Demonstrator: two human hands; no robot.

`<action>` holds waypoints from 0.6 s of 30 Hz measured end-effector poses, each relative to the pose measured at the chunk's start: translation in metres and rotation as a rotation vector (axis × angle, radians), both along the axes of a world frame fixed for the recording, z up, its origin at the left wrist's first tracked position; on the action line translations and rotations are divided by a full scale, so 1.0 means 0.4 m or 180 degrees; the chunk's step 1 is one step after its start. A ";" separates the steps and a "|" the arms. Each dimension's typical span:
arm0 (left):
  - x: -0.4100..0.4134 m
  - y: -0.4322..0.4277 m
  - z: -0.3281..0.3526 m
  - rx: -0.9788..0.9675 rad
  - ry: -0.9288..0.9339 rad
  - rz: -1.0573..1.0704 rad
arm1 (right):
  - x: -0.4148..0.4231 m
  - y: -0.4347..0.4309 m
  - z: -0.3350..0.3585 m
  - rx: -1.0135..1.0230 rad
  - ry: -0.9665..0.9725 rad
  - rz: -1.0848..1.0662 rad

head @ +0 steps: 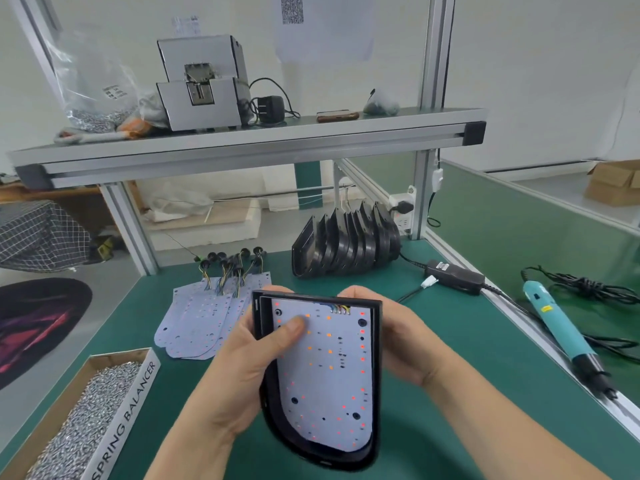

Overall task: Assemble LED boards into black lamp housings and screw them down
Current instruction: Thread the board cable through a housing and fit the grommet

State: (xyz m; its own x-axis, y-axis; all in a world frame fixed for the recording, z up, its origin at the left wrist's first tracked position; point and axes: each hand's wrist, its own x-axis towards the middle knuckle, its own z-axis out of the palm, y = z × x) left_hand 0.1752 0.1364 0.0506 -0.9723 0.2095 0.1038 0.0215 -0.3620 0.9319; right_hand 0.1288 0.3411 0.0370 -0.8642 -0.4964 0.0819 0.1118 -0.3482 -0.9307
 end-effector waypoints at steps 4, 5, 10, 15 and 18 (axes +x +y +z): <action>-0.010 -0.034 0.013 0.0072 0.0245 -0.0062 | -0.008 0.048 0.032 0.0046 0.0171 0.0298; -0.011 -0.043 0.012 0.0089 0.0307 -0.0090 | -0.009 0.059 0.041 0.0074 0.0220 0.0488; -0.015 -0.072 -0.022 -0.0112 0.0444 -0.0173 | -0.003 0.073 0.063 0.1279 0.0591 0.0315; -0.022 -0.094 -0.067 -0.0225 0.0229 -0.0290 | 0.021 0.059 0.098 0.2354 0.0961 -0.0511; -0.028 -0.100 -0.077 -0.0211 0.0145 -0.0441 | 0.042 0.053 0.121 0.2828 0.1552 -0.0609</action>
